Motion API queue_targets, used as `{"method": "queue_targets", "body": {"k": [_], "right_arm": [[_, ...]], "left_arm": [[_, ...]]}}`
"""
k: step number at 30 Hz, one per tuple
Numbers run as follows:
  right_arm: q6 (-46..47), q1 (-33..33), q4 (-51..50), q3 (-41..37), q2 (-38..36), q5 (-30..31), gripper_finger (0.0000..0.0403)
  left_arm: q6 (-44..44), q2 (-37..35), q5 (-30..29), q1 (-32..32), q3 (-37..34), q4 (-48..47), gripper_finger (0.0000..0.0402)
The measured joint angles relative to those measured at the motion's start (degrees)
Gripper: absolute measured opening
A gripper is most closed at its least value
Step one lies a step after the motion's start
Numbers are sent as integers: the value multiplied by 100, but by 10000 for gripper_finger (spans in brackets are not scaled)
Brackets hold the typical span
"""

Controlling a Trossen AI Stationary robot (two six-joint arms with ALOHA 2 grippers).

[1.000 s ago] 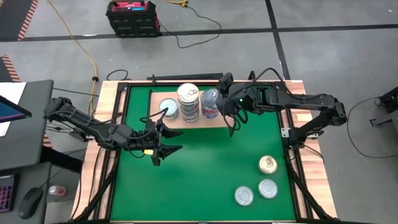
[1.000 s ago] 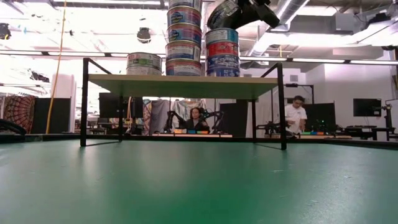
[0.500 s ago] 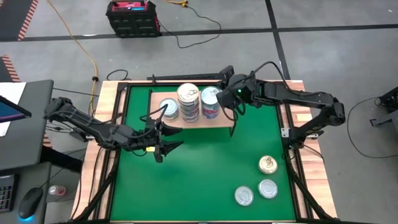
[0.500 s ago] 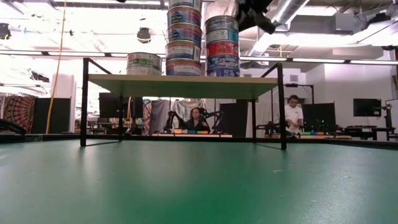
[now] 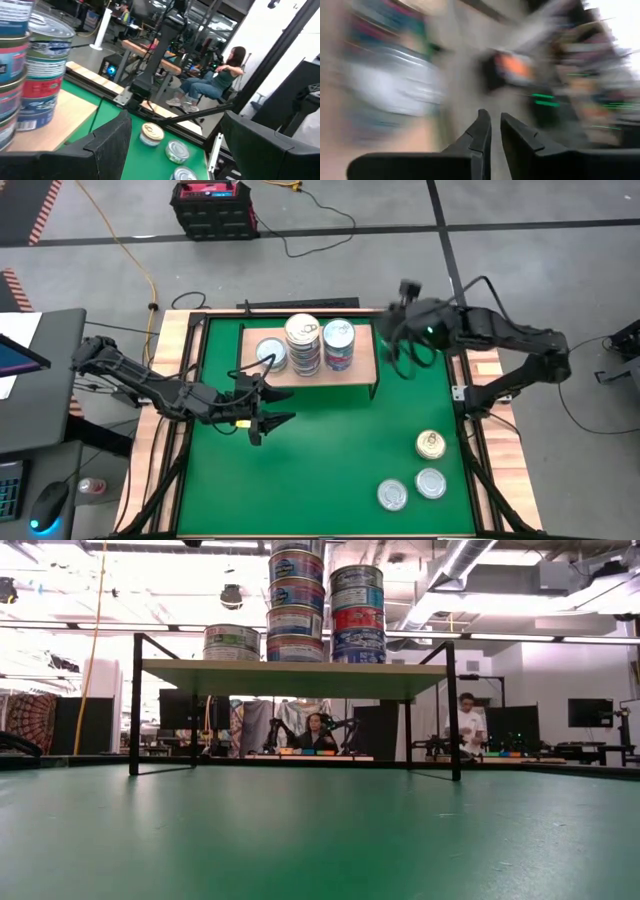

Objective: Stack canned seafood by type on shelf
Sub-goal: Stack the blue tuna can on top of the colored tuna cans

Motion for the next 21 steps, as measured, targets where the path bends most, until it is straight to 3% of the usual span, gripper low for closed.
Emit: {"method": "queue_targets", "body": {"k": [5,7,14,21], "right_arm": [[2285,441,-883,2,-114,-3146,80],[2816,698,-839,-206,-14,-3966,80],[4139,1835,-124,-1496,374,-4607,79],[5389,2286,1410,-3285,457,-5188,91]], "left_arm": [[2,0,-38,6,0,-36,295],[4,0,-52,33,1,-59,295],[-16,154,-33,150,0,-21,295],[-305,309,152,133,2,-37,295]]}}
